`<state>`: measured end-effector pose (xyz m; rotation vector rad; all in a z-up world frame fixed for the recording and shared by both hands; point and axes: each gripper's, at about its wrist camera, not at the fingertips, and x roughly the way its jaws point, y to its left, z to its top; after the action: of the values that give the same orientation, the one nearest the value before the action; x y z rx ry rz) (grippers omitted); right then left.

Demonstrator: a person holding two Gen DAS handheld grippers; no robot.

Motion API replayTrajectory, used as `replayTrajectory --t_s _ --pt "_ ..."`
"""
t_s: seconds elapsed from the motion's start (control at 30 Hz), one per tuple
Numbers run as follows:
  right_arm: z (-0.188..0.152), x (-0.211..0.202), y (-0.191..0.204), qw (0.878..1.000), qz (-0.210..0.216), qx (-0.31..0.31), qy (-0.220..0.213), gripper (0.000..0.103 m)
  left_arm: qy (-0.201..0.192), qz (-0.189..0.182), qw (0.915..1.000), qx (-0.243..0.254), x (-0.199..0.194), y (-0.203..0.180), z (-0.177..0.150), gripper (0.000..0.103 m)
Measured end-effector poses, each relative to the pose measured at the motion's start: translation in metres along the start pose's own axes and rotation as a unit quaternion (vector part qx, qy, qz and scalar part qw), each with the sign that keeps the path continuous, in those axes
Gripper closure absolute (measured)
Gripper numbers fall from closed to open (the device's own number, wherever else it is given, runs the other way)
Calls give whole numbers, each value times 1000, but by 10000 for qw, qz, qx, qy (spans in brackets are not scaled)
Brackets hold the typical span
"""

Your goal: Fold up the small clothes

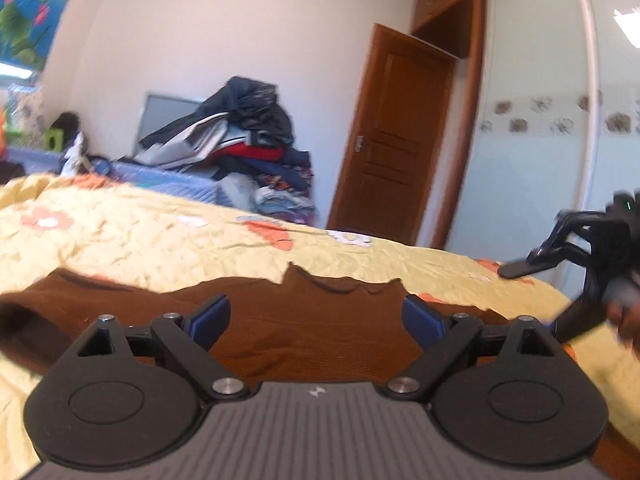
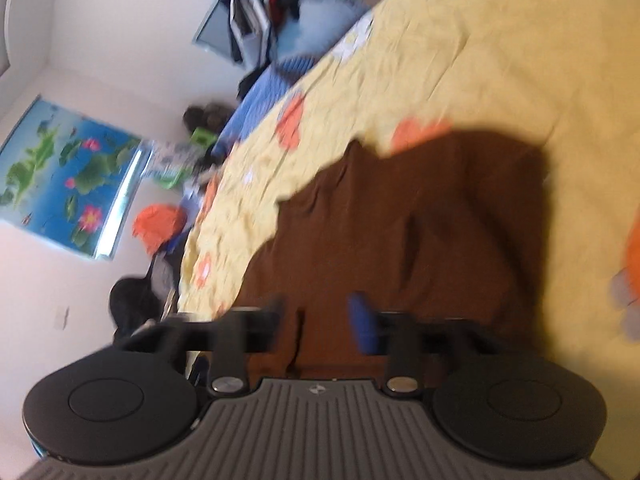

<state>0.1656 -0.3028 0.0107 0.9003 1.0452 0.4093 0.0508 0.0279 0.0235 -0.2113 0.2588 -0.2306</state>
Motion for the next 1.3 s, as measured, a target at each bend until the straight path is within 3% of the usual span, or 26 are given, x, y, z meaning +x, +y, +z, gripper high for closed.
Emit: replayTrajectory --t_s 0.2,0.33,0.43,0.5,0.53,0.57,0.7,0.8,1.07,1.2,1.3 --pt "-17 91 20 9976 206 120 648 27 49 330 9989 -341 2 12 2 9" --pt "-15 113 33 9972 173 89 724 28 66 271 9991 -309 1 13 1 9" --pt "-18 124 40 9969 34 -33 784 37 49 251 9991 -328 1 14 0 9" --pt "-21 126 44 9964 -54 -195 825 54 41 256 9990 -375 1 15 0 9" --pt "-22 129 45 9956 -147 -297 875 84 42 258 9989 -395 1 16 1 9" --pt "-23 130 44 9949 -282 -391 886 91 40 254 9988 -408 1 16 1 9" --pt "-15 102 50 9948 -199 -779 627 91 -14 230 9990 -387 -1 16 1 9" --pt "2 52 56 9926 -295 -1139 316 91 -35 185 9993 -329 -1 14 0 9" --pt "43 -65 16 9760 -1729 -1288 -300 91 -73 128 9996 -225 -1 10 0 9" --pt "43 -71 -1 9649 -2206 -1383 -342 91 -42 163 9997 -186 0 9 0 9" --pt "30 -54 15 9522 -2409 -1851 -305 91 -45 198 9997 -153 0 8 0 9"
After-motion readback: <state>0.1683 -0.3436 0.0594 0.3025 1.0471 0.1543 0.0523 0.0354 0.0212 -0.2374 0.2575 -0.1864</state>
